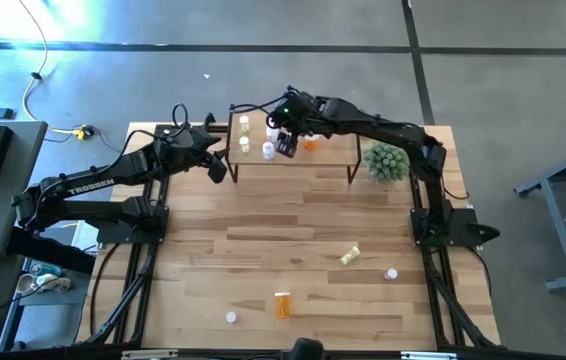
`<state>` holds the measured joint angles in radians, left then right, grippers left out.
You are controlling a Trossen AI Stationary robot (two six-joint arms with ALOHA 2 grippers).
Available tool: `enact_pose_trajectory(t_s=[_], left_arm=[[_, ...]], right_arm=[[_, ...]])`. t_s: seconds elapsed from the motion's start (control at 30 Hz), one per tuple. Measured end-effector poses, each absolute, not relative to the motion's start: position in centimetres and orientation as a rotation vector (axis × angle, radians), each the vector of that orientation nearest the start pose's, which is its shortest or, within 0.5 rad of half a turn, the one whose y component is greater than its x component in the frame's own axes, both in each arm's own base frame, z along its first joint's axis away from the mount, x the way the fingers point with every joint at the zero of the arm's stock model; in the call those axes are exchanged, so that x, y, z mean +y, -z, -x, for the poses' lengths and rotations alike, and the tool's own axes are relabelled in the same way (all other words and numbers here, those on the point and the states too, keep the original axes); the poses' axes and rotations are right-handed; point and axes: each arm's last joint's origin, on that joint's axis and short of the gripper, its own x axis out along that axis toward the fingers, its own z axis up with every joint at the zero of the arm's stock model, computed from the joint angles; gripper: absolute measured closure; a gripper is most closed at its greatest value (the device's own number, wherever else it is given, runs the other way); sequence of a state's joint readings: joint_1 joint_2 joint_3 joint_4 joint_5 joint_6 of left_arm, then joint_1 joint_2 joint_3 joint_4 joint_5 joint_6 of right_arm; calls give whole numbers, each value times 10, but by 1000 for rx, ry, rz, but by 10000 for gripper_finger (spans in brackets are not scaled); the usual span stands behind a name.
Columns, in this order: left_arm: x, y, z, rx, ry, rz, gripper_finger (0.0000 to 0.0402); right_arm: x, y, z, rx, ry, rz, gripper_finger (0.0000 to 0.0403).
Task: Pick and place medicine bottles onto shelf by color
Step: Put the orange pill bottle aligned with the other orange pill bottles on the shelf
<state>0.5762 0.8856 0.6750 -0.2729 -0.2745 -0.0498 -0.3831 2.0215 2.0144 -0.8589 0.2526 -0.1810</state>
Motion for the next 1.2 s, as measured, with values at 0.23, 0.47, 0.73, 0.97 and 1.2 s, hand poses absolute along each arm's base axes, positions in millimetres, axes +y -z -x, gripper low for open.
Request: enact_pose_trajectory(t_s=[0.23,0.47,0.73,0.97,1.2], left_arm=[[110,-271,-155,471,-846,123,211],[110,-271,-155,471,-845,123,211],[110,-271,-155,472,-844,122,211],[109,-271,-156,469,-796,135,211],[108,-271,-157,456,-753,174,211]], right_arm=[[-154,-343,-400,930,535,148,146],[-142,-364,-395,864,500,236,146],[-142,-395,-385,719,531,301,146],[-125,-427,-351,706,525,295,146],[-106,-462,-296,676,574,189,146]])
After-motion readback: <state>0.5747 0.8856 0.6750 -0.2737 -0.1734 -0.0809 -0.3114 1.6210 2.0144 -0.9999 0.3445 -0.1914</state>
